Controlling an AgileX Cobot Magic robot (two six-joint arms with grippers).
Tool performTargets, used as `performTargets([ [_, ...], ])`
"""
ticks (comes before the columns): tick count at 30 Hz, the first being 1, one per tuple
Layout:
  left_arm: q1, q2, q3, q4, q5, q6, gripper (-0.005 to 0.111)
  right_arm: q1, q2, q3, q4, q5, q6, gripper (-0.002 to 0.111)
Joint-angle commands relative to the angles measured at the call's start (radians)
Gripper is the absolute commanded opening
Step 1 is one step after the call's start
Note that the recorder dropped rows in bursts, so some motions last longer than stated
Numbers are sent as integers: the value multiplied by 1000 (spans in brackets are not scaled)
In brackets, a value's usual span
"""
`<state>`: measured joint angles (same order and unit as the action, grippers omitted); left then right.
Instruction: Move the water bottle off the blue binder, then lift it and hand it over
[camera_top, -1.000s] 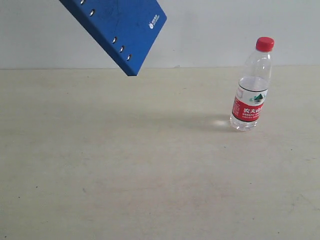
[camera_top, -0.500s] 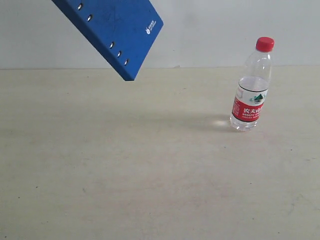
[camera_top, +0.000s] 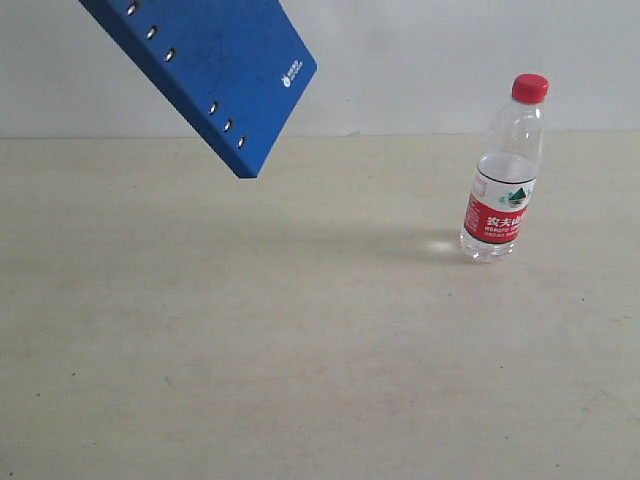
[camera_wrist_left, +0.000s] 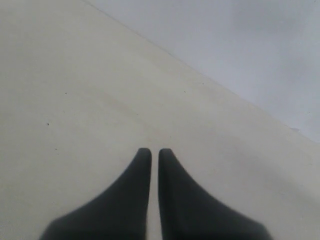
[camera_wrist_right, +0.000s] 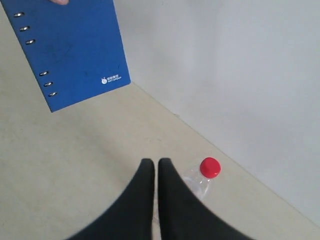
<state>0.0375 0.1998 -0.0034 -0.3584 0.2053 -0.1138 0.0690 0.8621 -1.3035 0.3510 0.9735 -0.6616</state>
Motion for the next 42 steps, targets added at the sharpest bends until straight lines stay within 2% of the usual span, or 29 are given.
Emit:
performTargets([
  [1,2,-2,3,-20,2,-10,5,1,-88,2,-55,9,59,0],
  [5,2,-2,3,-20,2,-10,5,1,-184,42,-106,-7,93,0],
  [8,2,-4,3,-20,4,-10,5,1,-273,129,-235,3,177,0],
  [12,2,-54,3,-20,12,-10,5,1,-393,256,-407,54,308,0],
  [16,2,-149,3,-5,5,-8,5,1,-496,328,-450,52,372,0],
  [19,2,-200,3,107,11,-6,5,1,-546,367,-470,73,411,0],
  [23,2,-200,3,332,10,1,5,1,-608,486,-605,242,456,0],
  [25,2,-200,3,382,43,1,5,1,-659,574,-621,178,518,0],
  [27,2,-200,3,382,54,1,5,1,-720,676,-590,-49,726,0],
  [29,2,-200,3,382,49,1,5,1,-736,742,-576,-188,873,0],
  [34,2,-200,3,382,49,1,5,1,-736,806,-566,-278,971,0],
  [36,2,-200,3,382,49,1,5,1,-736,806,-566,-251,1108,0],
  [40,2,-200,3,382,49,1,5,1,-736,804,-633,-258,1115,0],
  [42,2,-200,3,382,49,1,5,1,-736,804,-647,-355,1089,0],
])
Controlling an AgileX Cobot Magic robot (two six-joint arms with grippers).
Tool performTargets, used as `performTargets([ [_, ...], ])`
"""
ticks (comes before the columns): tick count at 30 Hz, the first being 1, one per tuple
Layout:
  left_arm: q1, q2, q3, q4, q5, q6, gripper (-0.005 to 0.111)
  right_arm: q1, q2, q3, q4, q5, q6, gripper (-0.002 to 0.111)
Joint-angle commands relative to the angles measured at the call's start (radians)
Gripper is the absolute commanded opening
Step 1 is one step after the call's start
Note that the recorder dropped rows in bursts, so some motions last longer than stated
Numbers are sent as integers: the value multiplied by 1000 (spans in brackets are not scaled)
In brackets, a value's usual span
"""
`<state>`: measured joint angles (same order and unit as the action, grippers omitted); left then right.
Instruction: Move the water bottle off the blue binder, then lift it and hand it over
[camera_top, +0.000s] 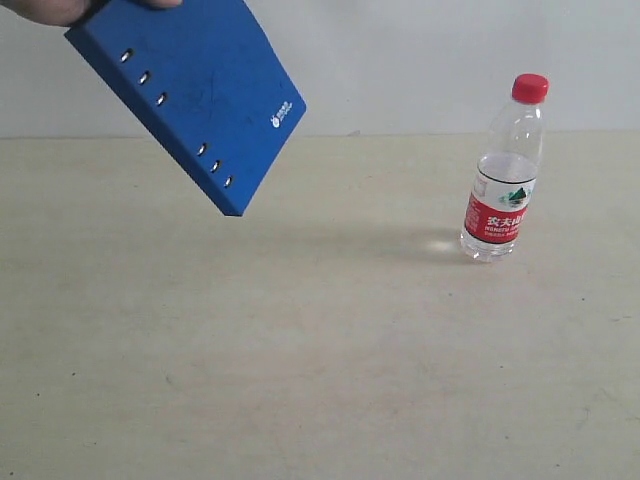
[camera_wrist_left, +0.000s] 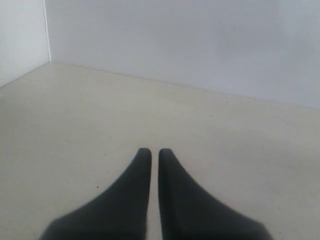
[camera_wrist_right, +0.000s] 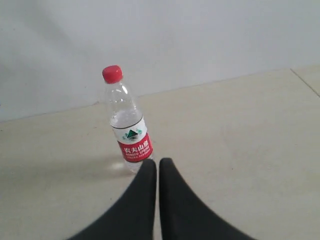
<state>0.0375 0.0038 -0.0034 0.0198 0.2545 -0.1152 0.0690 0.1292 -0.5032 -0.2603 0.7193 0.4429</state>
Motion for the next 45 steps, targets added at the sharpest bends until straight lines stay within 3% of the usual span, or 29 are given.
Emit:
performTargets([
  [1,2,-4,3,3,0,3,5,1,-1,11,-37,-177,-154,0],
  [3,2,-4,3,3,0,3,5,-1,-20,101,-68,-318,-400,0],
  [4,2,-4,3,3,0,3,5,-1,-43,147,-70,-359,-426,0],
  [6,2,-4,3,3,0,3,5,1,-129,348,-57,-484,-287,0],
  [9,2,-4,3,3,-3,3,5,3,-129,503,-47,-579,-149,0],
  [12,2,-4,3,3,-3,3,5,3,-129,503,-26,-389,-85,0],
  [19,2,-4,3,3,-3,3,5,1,-129,503,-65,-396,-228,0],
  [23,2,-4,3,3,-3,3,5,1,-129,503,99,-397,-418,0],
  [29,2,-4,3,3,-3,3,5,1,-129,503,428,-398,-465,0],
  [33,2,-4,3,3,-3,3,5,1,-129,503,421,-403,-620,0],
  [39,2,-4,3,3,-3,3,5,1,-129,503,416,-407,-643,0],
  [45,2,-4,3,3,-5,3,5,-157,-129,503,413,-393,-624,0],
])
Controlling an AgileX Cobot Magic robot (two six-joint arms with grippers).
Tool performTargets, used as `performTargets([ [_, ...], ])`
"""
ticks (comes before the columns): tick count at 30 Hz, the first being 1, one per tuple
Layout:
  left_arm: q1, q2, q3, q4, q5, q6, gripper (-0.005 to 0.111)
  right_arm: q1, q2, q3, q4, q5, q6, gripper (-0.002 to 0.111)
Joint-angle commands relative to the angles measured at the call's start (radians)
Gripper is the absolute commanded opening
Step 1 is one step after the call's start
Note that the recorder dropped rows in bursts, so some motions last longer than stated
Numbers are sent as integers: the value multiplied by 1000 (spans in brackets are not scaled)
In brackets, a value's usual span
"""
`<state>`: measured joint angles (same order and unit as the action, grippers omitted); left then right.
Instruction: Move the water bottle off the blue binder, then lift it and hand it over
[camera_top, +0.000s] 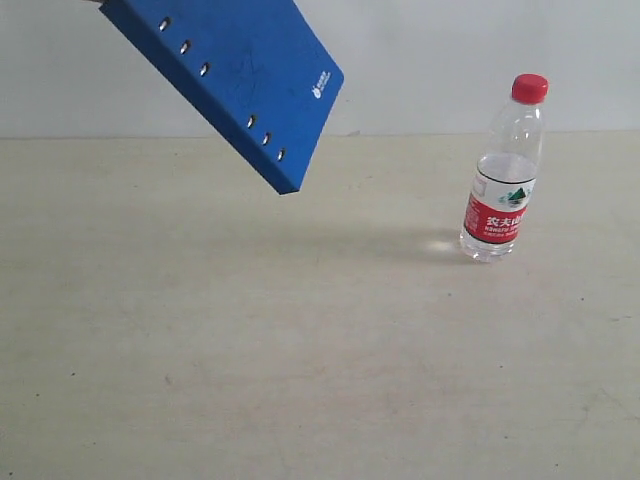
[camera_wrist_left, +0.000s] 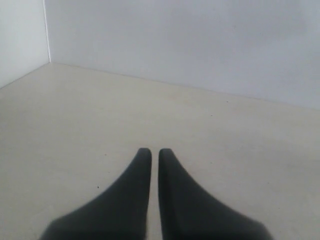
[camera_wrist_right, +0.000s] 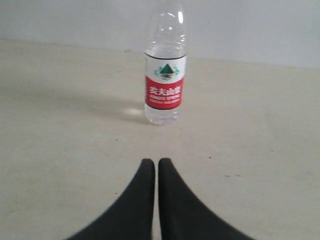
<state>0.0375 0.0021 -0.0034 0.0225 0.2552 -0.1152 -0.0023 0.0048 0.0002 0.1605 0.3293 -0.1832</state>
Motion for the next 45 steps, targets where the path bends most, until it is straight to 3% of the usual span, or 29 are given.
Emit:
performTargets([
  [1,2,-2,3,1,-5,3,5,-98,-5,0,-8,-3,2,0],
  [26,2,-2,3,1,-5,3,5,-97,-5,0,11,-7,9,0],
  [31,20,-2,3,51,105,1,5,-97,-5,0,11,-7,9,0],
  [39,-50,-2,3,86,107,33,5,-97,-5,0,13,-7,9,0],
  [45,-51,-2,3,86,107,41,5,-97,-5,0,13,-7,9,0],
])
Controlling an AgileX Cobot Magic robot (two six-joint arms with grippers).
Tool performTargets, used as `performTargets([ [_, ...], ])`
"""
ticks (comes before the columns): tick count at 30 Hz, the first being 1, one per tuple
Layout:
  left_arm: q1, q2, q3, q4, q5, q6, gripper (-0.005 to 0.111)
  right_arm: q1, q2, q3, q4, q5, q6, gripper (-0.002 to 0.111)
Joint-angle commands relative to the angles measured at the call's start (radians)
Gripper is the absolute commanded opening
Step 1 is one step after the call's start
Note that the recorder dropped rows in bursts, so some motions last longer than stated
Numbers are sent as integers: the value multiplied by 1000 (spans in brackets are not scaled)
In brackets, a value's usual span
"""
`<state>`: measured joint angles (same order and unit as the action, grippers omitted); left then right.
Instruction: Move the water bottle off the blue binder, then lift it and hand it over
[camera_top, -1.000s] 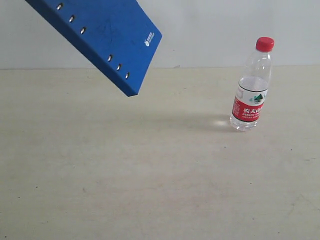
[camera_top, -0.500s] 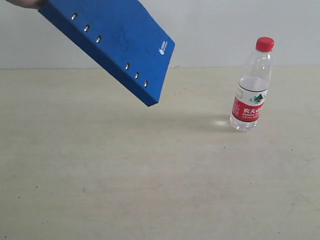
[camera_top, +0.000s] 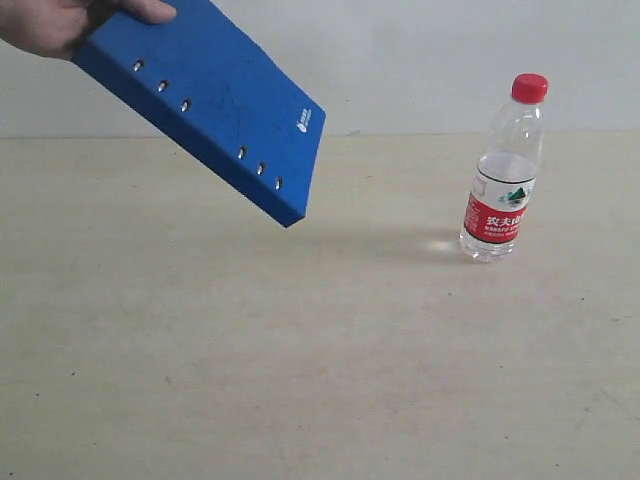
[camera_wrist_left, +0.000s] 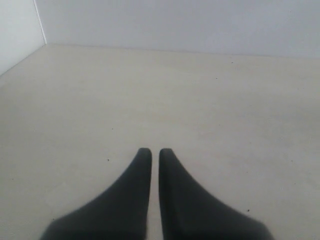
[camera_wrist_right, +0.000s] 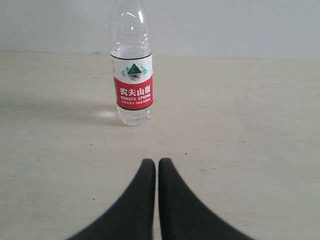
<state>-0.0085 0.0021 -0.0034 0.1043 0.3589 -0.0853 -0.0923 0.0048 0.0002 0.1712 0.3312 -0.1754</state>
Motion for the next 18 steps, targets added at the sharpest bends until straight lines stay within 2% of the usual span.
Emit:
performTargets([
  [1,-5,-2,3,8,3,11,5,-7,-5,0,3,-9,2,0],
  [18,-5,-2,3,11,1,11,5,-7,-5,0,3,-9,2,0],
])
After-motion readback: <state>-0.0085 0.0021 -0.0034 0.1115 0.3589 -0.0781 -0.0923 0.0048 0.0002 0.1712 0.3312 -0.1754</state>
